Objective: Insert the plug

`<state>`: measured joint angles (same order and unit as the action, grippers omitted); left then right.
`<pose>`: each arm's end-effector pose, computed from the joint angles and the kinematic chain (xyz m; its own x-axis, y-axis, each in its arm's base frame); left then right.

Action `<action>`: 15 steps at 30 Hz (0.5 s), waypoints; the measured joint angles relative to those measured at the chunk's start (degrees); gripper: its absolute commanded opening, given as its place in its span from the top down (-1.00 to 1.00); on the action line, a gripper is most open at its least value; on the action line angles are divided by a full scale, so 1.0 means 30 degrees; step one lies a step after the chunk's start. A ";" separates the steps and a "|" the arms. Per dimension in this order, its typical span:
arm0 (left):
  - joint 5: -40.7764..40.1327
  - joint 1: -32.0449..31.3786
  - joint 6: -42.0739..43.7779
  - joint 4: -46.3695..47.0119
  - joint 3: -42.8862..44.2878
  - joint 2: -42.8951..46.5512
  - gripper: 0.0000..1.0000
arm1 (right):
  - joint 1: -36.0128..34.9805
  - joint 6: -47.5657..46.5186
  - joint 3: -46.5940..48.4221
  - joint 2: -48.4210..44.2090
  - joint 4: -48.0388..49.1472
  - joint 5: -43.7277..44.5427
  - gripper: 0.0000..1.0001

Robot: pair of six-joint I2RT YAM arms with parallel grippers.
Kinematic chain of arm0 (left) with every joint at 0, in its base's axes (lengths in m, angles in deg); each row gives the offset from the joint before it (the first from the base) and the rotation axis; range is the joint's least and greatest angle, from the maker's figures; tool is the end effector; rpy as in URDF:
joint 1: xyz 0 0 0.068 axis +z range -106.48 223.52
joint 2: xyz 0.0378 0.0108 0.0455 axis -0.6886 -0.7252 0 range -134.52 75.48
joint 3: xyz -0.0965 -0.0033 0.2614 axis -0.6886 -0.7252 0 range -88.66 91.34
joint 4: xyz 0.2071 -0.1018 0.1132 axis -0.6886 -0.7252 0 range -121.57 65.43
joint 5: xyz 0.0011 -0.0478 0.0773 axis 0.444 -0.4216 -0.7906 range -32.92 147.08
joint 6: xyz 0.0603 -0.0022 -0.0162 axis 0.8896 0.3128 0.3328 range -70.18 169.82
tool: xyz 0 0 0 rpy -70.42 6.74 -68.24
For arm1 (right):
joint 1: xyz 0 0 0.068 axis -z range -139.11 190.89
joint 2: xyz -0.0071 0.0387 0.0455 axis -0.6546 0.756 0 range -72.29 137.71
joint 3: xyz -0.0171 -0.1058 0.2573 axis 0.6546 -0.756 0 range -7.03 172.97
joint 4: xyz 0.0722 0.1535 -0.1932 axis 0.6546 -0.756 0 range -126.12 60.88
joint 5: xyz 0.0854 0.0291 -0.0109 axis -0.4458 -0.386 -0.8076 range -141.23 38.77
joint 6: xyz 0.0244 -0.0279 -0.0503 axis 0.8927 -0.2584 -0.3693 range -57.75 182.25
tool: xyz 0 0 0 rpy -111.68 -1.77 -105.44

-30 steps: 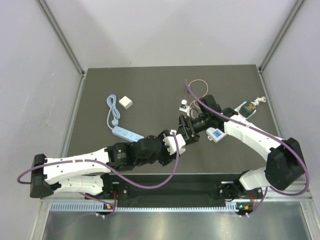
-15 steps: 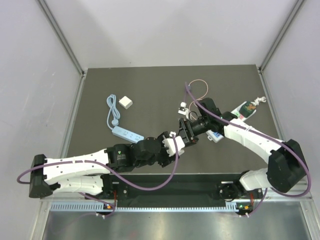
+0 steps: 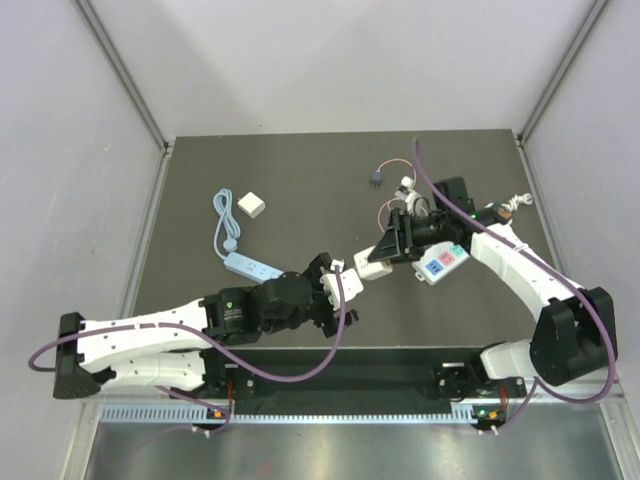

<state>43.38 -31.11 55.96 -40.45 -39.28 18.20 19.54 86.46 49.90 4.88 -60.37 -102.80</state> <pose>0.0718 -0.2190 0.3186 -0.0123 0.4364 -0.8997 0.8858 0.4223 0.1927 0.2385 0.1333 0.2690 -0.9438 -0.0952 -0.3166 -0.3219 0.4829 0.8144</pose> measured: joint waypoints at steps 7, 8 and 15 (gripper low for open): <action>-0.0648 0.0000 -0.0036 0.0707 -0.0007 0.0561 -0.95 | 0.2914 -0.2579 0.1902 0.0386 -0.3191 0.3249 1.00; -0.0911 0.0000 -0.0073 0.0998 -0.0036 0.0583 -0.96 | 0.3147 -0.2769 0.2229 0.0554 -0.3519 0.3752 1.00; -0.2980 0.0007 -0.0576 0.1872 -0.0175 0.0000 -0.98 | 0.4014 -0.4029 0.5413 0.1515 -0.5901 0.9173 1.00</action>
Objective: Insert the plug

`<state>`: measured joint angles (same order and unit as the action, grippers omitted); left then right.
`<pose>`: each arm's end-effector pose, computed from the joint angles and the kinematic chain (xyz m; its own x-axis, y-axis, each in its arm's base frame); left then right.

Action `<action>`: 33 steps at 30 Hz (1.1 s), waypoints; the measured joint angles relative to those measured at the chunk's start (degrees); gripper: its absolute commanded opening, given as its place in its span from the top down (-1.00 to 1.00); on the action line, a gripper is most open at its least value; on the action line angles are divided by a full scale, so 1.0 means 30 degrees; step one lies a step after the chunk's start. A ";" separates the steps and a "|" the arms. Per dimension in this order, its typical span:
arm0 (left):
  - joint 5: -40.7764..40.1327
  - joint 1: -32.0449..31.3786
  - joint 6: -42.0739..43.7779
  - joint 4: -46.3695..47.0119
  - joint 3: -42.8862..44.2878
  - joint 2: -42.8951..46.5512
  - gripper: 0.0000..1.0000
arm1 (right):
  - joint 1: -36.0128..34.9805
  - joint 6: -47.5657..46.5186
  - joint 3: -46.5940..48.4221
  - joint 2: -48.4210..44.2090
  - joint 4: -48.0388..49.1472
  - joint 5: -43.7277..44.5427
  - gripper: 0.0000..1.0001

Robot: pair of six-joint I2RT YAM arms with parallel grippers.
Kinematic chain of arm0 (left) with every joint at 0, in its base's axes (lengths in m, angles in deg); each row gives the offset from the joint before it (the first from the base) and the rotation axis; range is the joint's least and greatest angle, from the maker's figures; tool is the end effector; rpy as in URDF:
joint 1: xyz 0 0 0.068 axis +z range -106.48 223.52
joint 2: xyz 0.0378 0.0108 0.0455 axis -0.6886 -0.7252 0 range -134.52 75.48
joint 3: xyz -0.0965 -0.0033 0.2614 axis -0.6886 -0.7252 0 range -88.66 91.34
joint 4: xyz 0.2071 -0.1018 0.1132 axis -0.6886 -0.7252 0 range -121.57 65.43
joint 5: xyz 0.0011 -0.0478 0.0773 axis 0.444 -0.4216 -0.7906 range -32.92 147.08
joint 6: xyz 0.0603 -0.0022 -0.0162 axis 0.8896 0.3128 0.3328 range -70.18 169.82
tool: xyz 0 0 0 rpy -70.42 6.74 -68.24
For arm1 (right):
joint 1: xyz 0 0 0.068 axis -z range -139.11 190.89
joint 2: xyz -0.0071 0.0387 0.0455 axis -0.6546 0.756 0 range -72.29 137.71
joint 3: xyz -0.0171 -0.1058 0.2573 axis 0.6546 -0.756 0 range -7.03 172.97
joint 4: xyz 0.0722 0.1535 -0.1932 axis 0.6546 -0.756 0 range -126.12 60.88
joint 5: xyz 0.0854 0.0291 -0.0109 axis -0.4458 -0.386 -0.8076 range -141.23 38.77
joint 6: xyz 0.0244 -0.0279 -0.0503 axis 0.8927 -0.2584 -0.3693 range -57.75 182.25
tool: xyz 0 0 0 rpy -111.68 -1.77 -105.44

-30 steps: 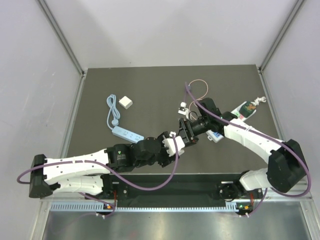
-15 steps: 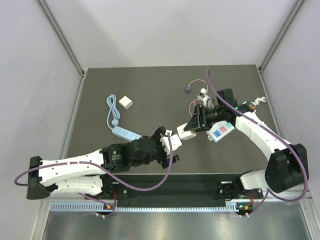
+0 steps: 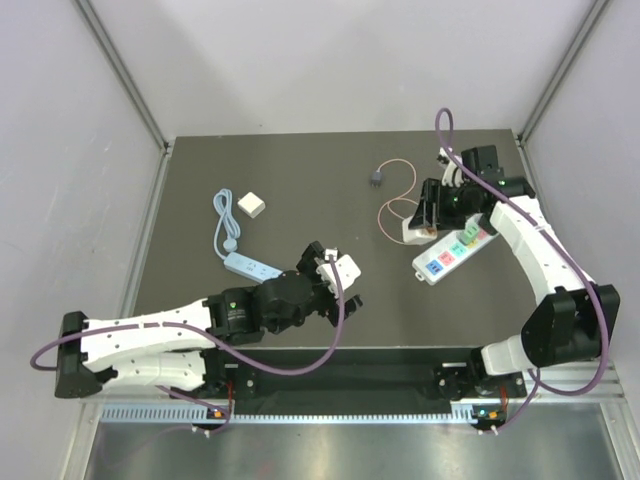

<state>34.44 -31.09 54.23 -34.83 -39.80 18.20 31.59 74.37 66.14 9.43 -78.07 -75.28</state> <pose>0.0792 -0.2190 0.3271 -0.0239 0.3536 -0.9351 0.7973 0.5710 0.1956 0.2838 0.0661 0.3054 -0.8901 0.0485 -0.4532 -0.1808 0.8751 0.4488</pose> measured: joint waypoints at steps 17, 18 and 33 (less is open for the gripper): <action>0.1756 0.7227 -0.5071 -0.4320 0.3300 -0.3096 -0.97 | 0.2805 -0.6288 0.0860 -0.0160 -0.1872 0.8422 1.00; 0.1770 0.7213 -0.4991 -0.4313 0.3031 -0.2834 -0.97 | 0.2878 -0.6528 0.0860 -0.0146 -0.1851 0.8021 1.00; 0.1421 0.7213 -0.4138 -0.4517 0.2244 -0.2368 -0.97 | 0.2892 -0.9734 -0.1902 0.0597 -0.0889 0.3366 1.00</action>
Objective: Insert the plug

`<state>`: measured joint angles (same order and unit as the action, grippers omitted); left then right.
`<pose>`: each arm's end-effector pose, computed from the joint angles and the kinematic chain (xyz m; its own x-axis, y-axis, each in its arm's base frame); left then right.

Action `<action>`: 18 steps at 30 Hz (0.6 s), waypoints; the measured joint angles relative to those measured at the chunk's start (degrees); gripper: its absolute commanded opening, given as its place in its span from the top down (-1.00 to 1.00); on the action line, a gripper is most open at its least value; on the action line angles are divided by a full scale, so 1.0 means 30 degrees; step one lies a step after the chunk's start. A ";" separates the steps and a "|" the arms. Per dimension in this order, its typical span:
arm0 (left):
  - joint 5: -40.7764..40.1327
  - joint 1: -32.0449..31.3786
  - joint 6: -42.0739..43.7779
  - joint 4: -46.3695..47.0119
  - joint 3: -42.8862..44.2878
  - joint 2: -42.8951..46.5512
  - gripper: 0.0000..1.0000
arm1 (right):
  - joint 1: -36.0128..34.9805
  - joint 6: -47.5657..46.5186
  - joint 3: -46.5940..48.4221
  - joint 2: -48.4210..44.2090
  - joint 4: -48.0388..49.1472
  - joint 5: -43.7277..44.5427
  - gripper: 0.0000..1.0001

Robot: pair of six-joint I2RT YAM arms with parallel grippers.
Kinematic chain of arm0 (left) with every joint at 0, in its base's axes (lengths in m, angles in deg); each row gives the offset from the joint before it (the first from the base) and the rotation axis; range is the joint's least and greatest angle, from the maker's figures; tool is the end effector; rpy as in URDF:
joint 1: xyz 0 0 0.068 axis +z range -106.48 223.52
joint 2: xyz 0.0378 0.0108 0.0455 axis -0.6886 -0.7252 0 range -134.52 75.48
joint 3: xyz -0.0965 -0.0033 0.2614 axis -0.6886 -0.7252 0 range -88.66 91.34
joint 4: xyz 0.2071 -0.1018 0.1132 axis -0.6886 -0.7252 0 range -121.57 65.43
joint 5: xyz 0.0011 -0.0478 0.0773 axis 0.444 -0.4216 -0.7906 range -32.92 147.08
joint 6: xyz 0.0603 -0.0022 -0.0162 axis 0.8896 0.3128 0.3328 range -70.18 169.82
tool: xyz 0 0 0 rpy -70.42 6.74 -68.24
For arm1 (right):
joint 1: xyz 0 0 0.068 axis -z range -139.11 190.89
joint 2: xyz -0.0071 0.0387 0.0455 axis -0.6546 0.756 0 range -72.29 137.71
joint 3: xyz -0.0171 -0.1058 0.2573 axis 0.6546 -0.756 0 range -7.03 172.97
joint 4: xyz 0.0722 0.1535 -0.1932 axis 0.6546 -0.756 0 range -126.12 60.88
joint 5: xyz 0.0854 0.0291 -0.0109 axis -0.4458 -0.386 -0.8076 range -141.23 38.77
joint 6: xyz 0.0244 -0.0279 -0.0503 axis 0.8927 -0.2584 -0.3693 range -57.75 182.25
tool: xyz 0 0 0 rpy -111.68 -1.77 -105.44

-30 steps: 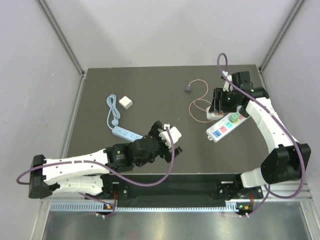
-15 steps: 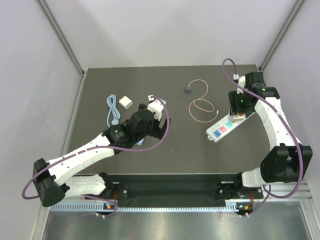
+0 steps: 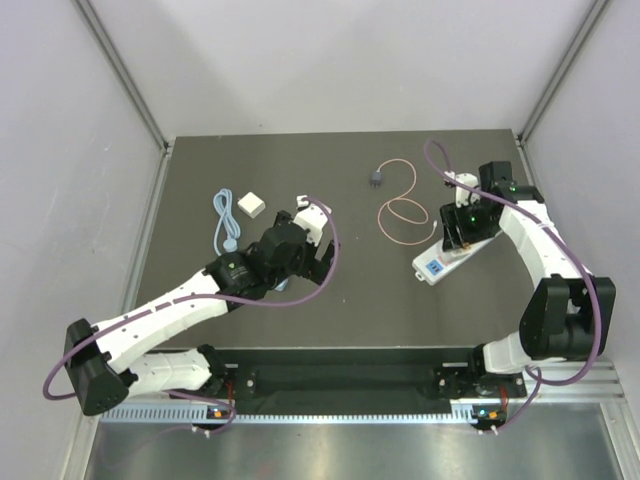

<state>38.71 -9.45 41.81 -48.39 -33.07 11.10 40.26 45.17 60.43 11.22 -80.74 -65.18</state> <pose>0.1626 -0.1907 0.3153 -0.4047 0.3167 -0.8578 0.5467 0.8358 0.0506 0.2825 0.0146 0.2620 -0.8541 -0.2945 -0.4287 -0.3694 0.9237 0.1015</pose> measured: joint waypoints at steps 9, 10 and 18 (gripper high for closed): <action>-0.0204 0.0000 0.0160 0.0015 -0.0503 0.0182 -0.98 | -0.0036 -0.0976 -0.0772 -0.0022 0.0459 0.0415 1.00; -0.0204 0.0000 0.0168 0.0007 -0.0503 0.0197 -0.98 | -0.0036 -0.1056 -0.0772 0.0000 0.0503 0.0423 1.00; -0.0204 0.0000 0.0211 0.0022 -0.0525 0.0415 -0.98 | -0.0036 -0.1581 -0.0597 0.0860 0.0634 0.0189 1.00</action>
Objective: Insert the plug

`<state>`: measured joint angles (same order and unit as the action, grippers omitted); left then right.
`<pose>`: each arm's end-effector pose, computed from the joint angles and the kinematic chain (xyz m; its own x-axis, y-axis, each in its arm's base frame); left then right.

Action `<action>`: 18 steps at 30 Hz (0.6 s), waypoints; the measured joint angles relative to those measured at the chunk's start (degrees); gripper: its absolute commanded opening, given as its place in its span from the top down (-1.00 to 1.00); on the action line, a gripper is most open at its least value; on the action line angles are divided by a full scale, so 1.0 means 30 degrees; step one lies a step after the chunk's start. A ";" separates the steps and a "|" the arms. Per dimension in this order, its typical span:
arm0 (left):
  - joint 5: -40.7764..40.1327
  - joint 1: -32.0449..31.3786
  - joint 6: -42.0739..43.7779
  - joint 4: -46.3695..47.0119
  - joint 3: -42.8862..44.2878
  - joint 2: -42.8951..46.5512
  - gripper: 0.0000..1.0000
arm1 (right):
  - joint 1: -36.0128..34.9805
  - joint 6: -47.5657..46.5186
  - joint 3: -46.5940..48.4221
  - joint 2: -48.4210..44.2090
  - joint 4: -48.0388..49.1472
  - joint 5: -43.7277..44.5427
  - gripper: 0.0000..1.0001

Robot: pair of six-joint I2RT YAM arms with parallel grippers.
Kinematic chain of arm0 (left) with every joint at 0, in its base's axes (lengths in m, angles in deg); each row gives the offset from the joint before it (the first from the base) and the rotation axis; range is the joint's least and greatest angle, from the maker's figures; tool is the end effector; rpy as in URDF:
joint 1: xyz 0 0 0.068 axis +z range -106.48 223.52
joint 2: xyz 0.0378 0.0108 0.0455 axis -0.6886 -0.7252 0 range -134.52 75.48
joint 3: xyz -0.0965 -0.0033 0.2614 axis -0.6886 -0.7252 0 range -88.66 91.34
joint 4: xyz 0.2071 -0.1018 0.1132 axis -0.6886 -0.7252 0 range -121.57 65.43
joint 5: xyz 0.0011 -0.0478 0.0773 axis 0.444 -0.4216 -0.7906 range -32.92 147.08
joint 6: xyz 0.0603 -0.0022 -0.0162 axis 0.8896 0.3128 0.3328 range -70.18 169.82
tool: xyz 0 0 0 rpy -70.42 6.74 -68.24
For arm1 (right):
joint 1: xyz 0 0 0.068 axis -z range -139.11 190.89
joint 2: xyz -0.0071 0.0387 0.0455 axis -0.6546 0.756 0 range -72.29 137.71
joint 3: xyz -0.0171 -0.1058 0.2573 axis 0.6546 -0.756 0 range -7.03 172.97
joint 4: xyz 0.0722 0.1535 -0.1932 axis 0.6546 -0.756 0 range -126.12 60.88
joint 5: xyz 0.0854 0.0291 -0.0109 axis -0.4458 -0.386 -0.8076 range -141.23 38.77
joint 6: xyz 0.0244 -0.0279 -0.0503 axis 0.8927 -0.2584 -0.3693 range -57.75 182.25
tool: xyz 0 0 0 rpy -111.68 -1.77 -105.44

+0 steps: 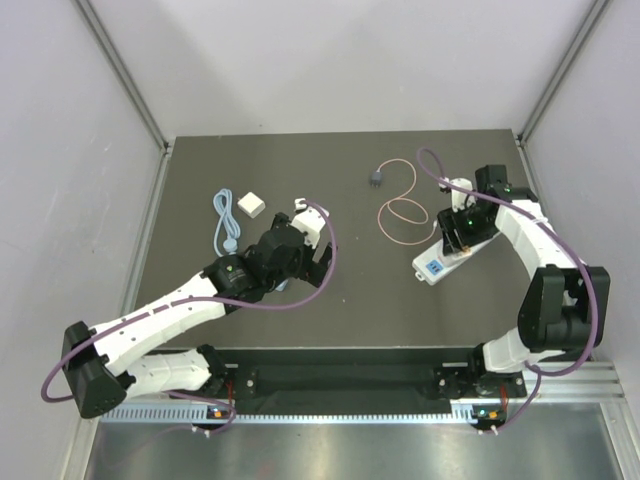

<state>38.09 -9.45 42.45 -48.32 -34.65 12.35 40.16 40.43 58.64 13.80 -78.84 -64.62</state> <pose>0.1596 -0.1860 0.3109 -0.3999 0.3285 -0.8556 0.5435 0.8367 0.0673 0.2884 0.0147 0.2423 -0.8392 -0.3723 -0.3964 -0.4341 0.8977 0.0758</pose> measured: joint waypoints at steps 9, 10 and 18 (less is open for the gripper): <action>-0.0058 0.0000 0.0015 -0.0015 -0.0051 0.0007 -0.97 | -0.0007 -0.0539 0.0699 0.0838 0.0117 -0.0240 1.00; -0.0073 0.0000 0.0015 -0.0007 -0.0051 0.0007 -0.97 | -0.0044 -0.0568 0.0750 0.0867 0.0073 -0.0226 1.00; -0.0219 0.0000 0.0022 -0.0015 -0.0058 0.0015 -0.98 | -0.0240 -0.0903 0.0758 0.0867 0.0015 0.0015 1.00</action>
<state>37.44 -9.45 42.51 -48.36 -34.82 12.39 39.43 37.72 60.92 16.40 -78.79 -64.57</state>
